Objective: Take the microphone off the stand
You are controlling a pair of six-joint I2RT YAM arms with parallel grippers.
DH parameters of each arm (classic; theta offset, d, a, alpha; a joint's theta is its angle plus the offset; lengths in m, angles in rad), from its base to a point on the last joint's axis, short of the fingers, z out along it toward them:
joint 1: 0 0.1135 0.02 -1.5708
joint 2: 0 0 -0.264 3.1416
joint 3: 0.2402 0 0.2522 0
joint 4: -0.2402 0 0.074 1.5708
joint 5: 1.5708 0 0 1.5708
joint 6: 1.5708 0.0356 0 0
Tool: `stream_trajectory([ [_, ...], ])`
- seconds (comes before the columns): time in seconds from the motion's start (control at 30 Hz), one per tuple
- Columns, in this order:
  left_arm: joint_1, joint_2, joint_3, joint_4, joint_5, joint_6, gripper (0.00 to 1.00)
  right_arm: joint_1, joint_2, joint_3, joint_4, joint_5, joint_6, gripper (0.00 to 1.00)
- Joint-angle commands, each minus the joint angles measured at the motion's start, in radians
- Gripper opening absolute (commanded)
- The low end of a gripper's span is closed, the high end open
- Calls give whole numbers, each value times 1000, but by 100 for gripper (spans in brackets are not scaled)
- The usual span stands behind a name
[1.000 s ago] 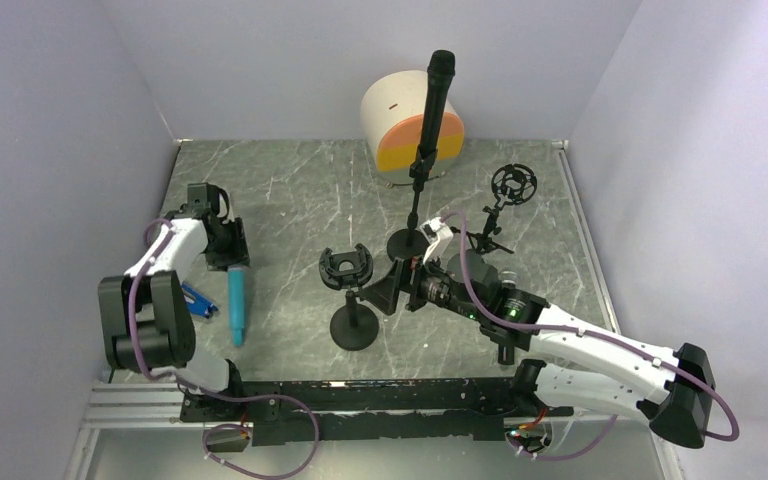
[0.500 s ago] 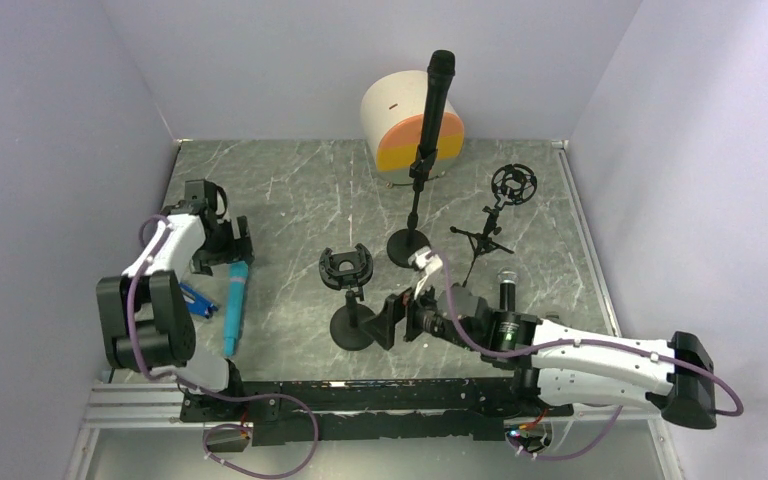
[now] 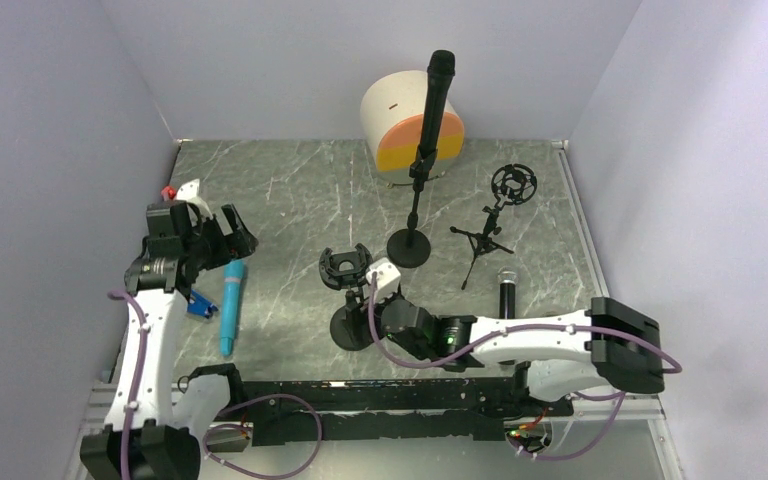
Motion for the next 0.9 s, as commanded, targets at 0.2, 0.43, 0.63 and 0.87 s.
stream_trajectory([
  [0.2,1,-246,-102,-60,-195,-159,94,7,189,69,313,102,-130,59],
  [0.43,2,-383,-177,-23,-260,-177,94,9,338,132,480,120,-219,35],
  [0.63,1,-439,-193,-52,-347,-165,94,4,480,252,579,116,-308,16],
  [0.87,1,-491,-178,-105,-459,-202,94,-37,682,490,653,56,-353,15],
])
